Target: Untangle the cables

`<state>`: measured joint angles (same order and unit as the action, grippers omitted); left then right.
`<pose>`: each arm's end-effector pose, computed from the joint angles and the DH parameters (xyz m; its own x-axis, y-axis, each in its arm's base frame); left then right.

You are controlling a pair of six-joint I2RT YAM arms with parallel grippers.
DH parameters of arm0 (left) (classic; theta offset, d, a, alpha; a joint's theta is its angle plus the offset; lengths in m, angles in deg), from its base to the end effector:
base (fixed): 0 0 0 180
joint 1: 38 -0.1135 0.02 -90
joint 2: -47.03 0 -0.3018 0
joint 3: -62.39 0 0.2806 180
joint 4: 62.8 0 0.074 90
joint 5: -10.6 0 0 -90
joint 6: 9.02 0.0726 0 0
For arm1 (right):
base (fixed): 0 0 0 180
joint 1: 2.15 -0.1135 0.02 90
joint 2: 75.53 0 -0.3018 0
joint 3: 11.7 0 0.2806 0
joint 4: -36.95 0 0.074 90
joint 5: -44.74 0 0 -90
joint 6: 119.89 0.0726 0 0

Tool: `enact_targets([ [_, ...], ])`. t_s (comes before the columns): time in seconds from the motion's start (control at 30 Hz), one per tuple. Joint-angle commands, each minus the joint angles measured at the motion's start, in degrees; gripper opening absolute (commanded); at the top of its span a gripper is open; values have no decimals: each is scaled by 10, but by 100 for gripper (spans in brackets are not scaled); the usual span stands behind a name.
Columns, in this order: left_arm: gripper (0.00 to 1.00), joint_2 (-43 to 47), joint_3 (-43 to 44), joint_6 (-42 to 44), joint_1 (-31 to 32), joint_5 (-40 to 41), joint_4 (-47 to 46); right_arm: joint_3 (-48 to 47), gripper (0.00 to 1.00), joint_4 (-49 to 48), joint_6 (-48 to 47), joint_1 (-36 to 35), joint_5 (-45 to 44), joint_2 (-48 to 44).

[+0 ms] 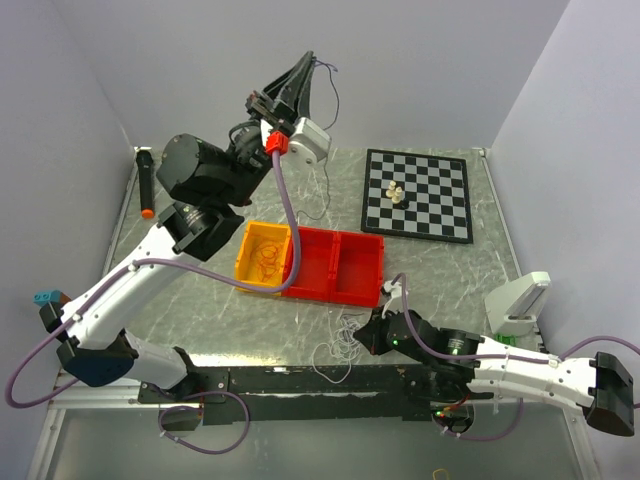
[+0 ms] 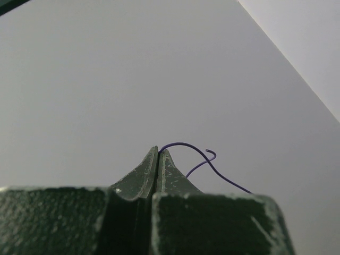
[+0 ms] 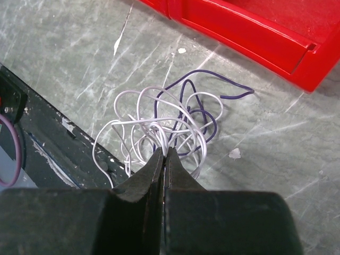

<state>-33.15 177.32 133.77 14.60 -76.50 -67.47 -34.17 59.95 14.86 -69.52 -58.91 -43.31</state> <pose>0.1926 -0.2458 0.6639 0.8462 0.2028 -0.4928 0.1583 0.7874 0.5958 0.0785 0.1437 0.1487 -0.7255 0.0376 -0.6872 -0.4362 0.7472 0.5014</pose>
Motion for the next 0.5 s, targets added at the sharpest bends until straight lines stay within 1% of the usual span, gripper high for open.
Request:
enact_targets([
  [0.0, 1, 19, -34, -9, 2, 6, -19, -5, 0, -16, 3, -5, -1, -1],
  [0.27, 1, 42, -130, -21, 0, 26, -10, -3, 0, -6, 6, -4, -5, -15],
  [0.47, 1, 37, -139, -47, -3, 41, 13, -2, 0, 0, 9, -4, -6, -23],
])
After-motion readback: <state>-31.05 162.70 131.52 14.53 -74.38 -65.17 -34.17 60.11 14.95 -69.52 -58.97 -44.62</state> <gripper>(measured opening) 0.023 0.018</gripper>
